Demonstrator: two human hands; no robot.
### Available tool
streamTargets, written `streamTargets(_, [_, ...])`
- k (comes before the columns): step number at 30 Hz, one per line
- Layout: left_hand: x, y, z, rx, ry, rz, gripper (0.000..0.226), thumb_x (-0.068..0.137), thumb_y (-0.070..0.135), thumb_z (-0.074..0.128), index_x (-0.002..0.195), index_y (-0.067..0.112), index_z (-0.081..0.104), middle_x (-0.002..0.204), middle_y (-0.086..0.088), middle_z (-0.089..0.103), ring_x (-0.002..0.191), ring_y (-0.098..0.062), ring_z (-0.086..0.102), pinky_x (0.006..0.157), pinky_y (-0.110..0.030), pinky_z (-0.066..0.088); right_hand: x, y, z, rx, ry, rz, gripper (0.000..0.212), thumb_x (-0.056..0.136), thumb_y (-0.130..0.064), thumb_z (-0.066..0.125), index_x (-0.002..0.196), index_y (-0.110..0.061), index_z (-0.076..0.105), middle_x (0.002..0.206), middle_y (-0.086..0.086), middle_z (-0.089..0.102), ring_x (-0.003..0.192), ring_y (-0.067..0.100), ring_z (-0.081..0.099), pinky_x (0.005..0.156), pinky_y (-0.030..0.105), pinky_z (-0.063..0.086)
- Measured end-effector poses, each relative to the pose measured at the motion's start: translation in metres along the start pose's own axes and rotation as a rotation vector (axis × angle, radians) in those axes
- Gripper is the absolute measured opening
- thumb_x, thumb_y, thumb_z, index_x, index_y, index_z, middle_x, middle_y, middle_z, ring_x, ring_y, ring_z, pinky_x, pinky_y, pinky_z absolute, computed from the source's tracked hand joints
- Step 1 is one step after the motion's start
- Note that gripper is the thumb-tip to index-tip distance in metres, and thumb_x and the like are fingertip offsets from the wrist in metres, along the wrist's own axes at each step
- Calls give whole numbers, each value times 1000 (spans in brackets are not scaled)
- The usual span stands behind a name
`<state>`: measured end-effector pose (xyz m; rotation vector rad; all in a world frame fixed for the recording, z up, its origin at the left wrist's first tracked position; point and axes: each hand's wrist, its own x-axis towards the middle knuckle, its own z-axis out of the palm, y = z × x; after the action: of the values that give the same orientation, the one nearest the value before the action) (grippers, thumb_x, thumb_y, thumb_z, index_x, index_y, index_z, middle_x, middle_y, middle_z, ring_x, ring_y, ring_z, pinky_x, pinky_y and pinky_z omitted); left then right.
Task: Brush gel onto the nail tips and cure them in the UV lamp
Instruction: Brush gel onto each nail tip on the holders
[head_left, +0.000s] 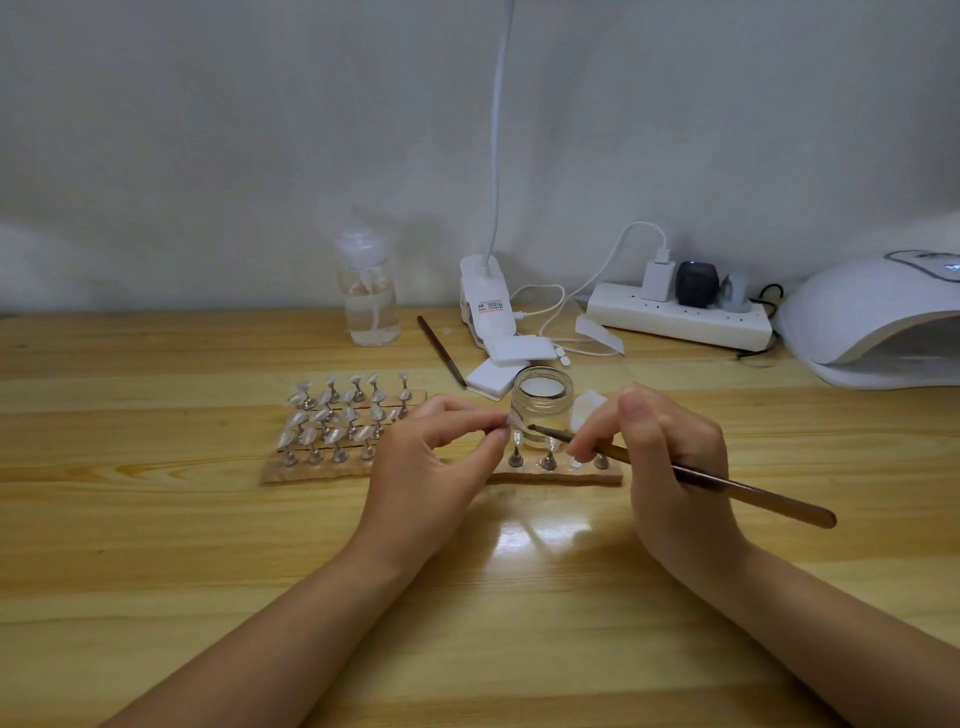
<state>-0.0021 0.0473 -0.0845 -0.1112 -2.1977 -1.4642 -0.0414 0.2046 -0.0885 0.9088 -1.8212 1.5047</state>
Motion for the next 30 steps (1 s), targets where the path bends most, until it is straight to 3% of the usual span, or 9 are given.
streamTargets(2, [1, -3, 0, -19, 1, -5, 20, 76, 9, 70, 83, 27, 72, 86, 9, 66, 83, -5, 61, 74, -15, 46, 0, 0, 0, 11, 22, 13, 39, 90, -22, 31, 63, -20, 58, 61, -4, 59, 62, 9, 56, 63, 17, 44])
streamTargets(3, [1, -3, 0, -37, 3, -13, 20, 76, 9, 71, 81, 28, 72, 87, 9, 66, 84, -10, 62, 77, -26, 51, 0, 0, 0, 12, 26, 15, 38, 91, -22, 31, 64, -20, 58, 62, -2, 60, 63, 9, 57, 63, 17, 45])
streamTargets(6, [1, -3, 1, -79, 18, -14, 22, 74, 9, 72, 76, 31, 72, 88, 12, 67, 86, -17, 64, 77, -49, 52, 0, 1, 1, 15, 18, 12, 38, 91, -21, 31, 67, -17, 60, 65, 1, 61, 67, 11, 58, 65, 22, 47])
streamTargets(12, [1, -6, 1, -99, 10, -9, 20, 74, 9, 72, 78, 28, 72, 84, 11, 70, 85, -14, 65, 77, -51, 52, -1, 0, 3, 1, -27, -15, 39, 91, -18, 31, 68, -13, 62, 65, 4, 62, 67, 18, 60, 63, 33, 47])
streamTargets(19, [1, -6, 0, -98, 17, -10, 25, 73, 9, 72, 77, 33, 71, 82, 12, 69, 82, -17, 65, 77, -51, 52, -3, -2, 4, -11, -86, -37, 47, 91, -17, 32, 60, -3, 65, 61, 1, 62, 61, 11, 56, 60, 35, 45])
streamTargets(24, [2, -6, 1, -95, 17, -9, 22, 73, 9, 72, 77, 31, 71, 81, 11, 68, 82, -17, 64, 77, -50, 52, -2, -5, 3, 45, -51, -41, 40, 90, -16, 31, 64, -17, 61, 58, 2, 60, 58, 10, 55, 58, 31, 44])
streamTargets(30, [1, -6, 1, -93, 14, -7, 20, 74, 7, 72, 78, 26, 72, 82, 9, 67, 84, -18, 64, 77, -51, 51, -2, -4, 5, -4, -53, 27, 39, 91, -21, 32, 66, -14, 62, 64, 1, 62, 65, 11, 58, 63, 28, 46])
